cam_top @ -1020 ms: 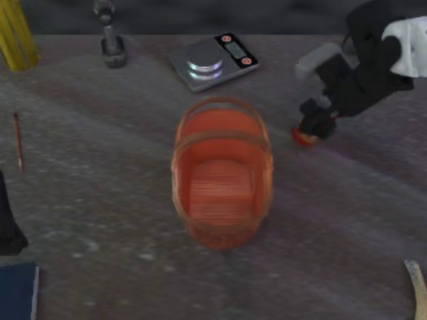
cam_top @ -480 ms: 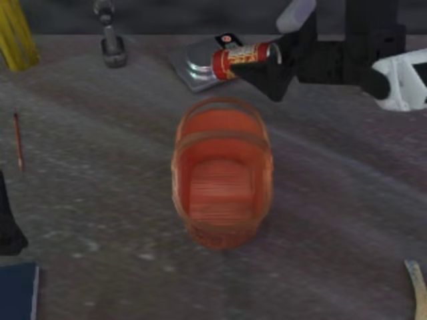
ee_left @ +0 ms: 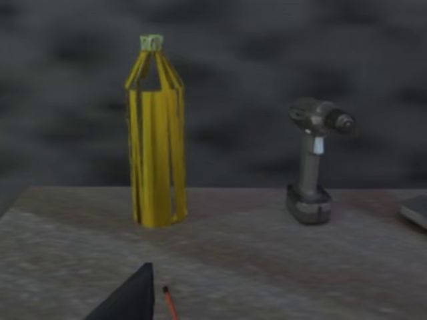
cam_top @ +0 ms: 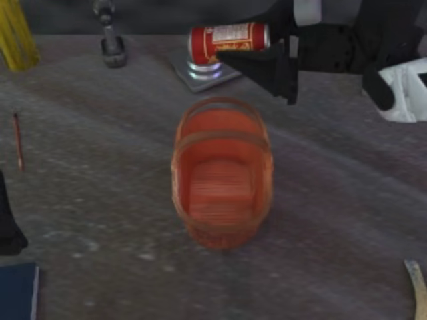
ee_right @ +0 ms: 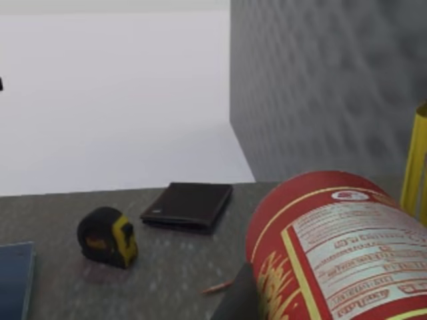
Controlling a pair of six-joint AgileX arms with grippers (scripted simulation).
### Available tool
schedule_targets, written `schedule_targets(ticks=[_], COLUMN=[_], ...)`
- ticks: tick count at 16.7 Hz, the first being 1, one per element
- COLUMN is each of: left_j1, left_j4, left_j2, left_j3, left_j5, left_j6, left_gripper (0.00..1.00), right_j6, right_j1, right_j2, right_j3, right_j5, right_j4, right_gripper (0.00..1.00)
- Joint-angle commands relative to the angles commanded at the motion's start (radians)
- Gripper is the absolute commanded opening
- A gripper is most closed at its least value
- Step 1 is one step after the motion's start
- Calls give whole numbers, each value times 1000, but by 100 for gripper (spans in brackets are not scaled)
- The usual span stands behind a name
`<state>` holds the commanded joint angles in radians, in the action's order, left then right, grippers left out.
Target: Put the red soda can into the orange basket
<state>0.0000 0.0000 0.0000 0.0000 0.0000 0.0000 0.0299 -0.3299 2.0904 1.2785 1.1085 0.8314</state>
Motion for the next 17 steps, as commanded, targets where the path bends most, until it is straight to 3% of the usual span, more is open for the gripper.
schedule_targets(ticks=[7, 14, 17], left_j1=[0, 0, 0], left_j4=[0, 0, 0], left_j2=[0, 0, 0], left_j3=[0, 0, 0], left_j5=[0, 0, 0], left_j6=[0, 0, 0], left_gripper=[100, 100, 100], right_j6=[3, -1, -2], right_j1=[3, -4, -5], right_j2=[17, 224, 254], right_j3=[-1, -52, -61], right_j5=[8, 4, 3], right_j4=[24, 284, 318], right_gripper=[0, 0, 0])
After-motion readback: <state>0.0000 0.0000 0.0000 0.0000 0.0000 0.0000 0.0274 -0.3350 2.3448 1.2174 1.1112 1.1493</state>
